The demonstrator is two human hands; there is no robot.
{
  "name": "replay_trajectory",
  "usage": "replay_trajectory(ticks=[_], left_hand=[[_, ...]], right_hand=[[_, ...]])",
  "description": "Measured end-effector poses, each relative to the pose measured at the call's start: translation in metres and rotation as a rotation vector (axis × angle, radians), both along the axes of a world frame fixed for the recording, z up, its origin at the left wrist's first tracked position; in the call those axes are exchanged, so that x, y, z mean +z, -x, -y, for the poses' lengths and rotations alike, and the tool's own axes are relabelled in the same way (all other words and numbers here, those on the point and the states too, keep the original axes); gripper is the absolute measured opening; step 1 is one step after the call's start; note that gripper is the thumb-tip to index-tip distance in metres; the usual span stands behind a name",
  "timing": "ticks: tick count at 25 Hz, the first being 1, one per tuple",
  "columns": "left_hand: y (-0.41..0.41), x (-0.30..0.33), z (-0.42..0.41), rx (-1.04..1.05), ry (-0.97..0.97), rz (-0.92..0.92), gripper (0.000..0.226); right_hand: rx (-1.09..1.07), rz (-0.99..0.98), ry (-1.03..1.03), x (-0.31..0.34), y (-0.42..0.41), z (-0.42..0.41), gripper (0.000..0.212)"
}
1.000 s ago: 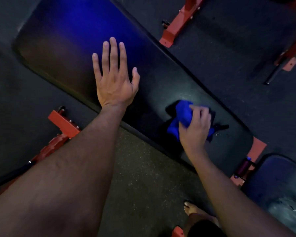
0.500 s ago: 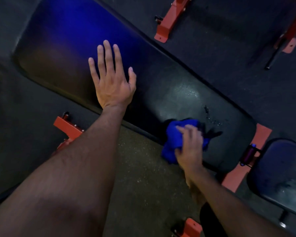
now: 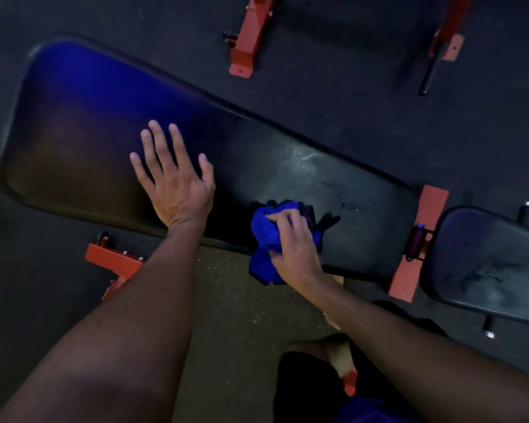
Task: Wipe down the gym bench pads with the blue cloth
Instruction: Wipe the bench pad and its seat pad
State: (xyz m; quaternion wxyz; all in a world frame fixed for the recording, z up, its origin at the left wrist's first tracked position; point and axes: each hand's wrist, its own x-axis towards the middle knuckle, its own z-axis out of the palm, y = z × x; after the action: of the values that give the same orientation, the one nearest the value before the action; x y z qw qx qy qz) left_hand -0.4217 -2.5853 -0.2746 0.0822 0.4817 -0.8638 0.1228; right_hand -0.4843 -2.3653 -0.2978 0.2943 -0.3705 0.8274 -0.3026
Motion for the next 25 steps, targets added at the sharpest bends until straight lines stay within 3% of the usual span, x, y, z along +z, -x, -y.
replay_trajectory(ticks=[6, 11, 14, 17, 22, 25], left_hand=[[0.004, 0.015, -0.005, -0.021, -0.098, 0.011, 0.066], [0.055, 0.003, -0.059, -0.746, -0.214, 0.231, 0.066], [0.099, -0.018, -0.060, -0.920, -0.280, 0.439, 0.065], [0.107, -0.040, -0.046, -0.975, -0.247, 0.559, 0.066], [0.105, -0.052, -0.045, -1.010, -0.204, 0.490, 0.064], [0.107, -0.054, -0.043, -1.010, -0.212, 0.479, 0.063]], right_hand=[[-0.358, 0.141, 0.021, -0.006, 0.044, -0.079, 0.039], [-0.694, 0.077, -0.109, -0.020, 0.065, -0.119, 0.038], [-0.891, 0.141, 0.013, -0.033, 0.073, -0.104, 0.037], [-0.933, 0.127, 0.069, -0.054, 0.071, -0.062, 0.044], [-0.859, -0.136, -0.259, -0.080, 0.094, 0.014, 0.050], [-0.915, -0.125, -0.307, -0.085, 0.113, 0.035, 0.053]])
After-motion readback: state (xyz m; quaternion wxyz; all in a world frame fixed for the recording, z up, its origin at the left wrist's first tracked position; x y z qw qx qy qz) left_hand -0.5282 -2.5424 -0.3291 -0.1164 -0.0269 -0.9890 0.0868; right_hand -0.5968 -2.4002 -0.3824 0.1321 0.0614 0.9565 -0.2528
